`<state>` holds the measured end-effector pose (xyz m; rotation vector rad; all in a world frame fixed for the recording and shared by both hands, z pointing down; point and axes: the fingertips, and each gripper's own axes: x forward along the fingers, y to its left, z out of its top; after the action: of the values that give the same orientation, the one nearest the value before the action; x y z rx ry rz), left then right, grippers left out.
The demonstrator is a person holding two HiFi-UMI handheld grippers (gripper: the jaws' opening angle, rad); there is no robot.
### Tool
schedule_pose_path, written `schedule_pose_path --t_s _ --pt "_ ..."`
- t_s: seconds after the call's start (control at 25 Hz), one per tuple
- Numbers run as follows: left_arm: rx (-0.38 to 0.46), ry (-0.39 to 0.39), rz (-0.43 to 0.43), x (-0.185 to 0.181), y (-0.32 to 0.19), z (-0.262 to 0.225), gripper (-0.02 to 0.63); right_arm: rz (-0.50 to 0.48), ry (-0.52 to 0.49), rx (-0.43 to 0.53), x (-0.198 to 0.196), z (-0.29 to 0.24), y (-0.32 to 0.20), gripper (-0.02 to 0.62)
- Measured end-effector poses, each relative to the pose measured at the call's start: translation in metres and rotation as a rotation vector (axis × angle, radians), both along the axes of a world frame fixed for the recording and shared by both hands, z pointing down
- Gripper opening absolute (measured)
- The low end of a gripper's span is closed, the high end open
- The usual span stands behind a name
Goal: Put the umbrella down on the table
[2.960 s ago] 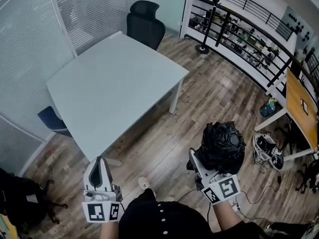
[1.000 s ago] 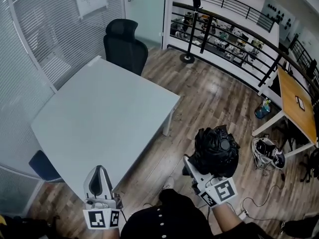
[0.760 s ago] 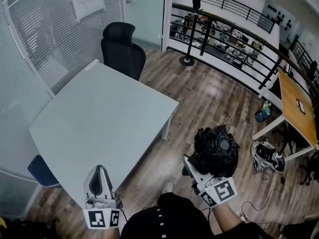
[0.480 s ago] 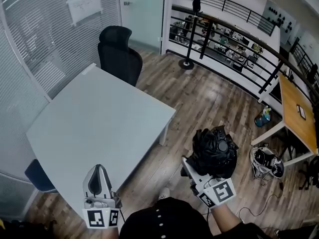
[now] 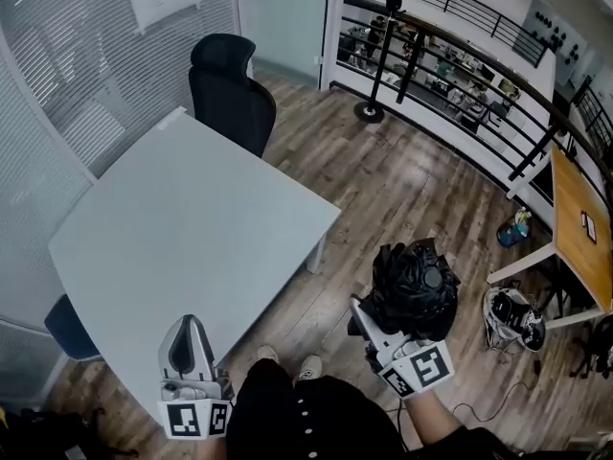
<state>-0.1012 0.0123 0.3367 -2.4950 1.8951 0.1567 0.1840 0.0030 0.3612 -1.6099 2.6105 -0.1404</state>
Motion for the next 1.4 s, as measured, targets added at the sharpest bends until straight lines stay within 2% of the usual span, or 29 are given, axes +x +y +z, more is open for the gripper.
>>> schedule_pose_path --t_s 0.2,0.68,1.4 --pt "-0.014 -0.003 -0.018 0.0 -0.021 0.003 0.014 -0.019 -0.001 -0.021 0.0 0.006 -0.026 0.25" --pt "0.023 0.015 -0.043 -0.02 -0.093 -0.006 0.014 -0.058 0.027 0.012 -0.025 -0.007 -0.102 0.25" --pt "-0.024 0.037 -0.044 -0.048 -0.181 0.008 0.014 -0.078 0.057 -0.042 -0.062 0.004 -0.193 0.25"
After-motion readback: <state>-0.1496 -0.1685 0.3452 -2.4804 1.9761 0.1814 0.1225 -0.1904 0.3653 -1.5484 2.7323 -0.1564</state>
